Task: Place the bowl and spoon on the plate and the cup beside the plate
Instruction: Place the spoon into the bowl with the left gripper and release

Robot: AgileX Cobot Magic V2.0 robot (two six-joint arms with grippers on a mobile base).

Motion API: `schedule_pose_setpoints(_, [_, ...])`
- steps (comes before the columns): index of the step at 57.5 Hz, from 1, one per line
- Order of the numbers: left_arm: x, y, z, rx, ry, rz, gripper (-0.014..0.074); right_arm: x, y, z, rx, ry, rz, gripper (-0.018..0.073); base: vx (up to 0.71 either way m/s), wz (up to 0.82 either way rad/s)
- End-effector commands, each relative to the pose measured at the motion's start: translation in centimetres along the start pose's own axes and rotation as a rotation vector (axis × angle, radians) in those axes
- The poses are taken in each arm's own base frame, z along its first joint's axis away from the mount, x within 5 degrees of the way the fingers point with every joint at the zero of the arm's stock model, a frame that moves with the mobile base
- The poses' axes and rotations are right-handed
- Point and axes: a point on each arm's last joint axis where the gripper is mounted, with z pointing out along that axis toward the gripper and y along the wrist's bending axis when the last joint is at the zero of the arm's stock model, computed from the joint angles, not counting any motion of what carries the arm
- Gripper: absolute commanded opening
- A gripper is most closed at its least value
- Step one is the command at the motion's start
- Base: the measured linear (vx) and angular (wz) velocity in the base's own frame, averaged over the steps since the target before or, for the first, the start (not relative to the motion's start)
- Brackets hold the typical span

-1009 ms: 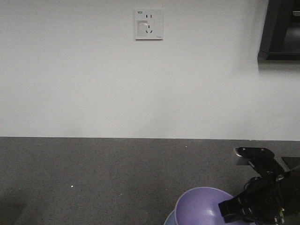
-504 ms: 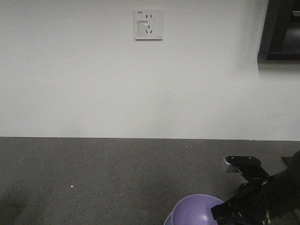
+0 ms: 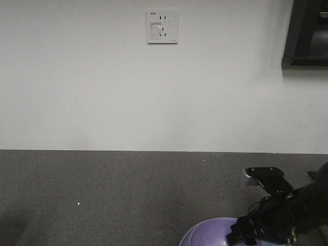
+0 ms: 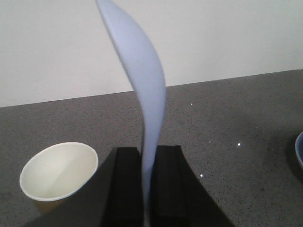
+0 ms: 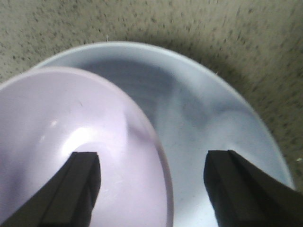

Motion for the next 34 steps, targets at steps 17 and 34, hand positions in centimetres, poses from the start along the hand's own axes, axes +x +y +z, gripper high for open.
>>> schedule_pose_setpoints(17, [-1.0,-0.1,-0.1,0.008,-0.054,-0.014,-0.0006,-0.6,3.0,-13.1,0.210,-0.338,-0.091,0.0074,0.00,0.00])
schedule_pose_setpoints(34, [-0.5,-0.2,1.0,0.029,0.083,-0.002,0.0000,7.8,5.1,-18.5,0.322,-0.633,-0.151,-0.0011,0.00,0.00])
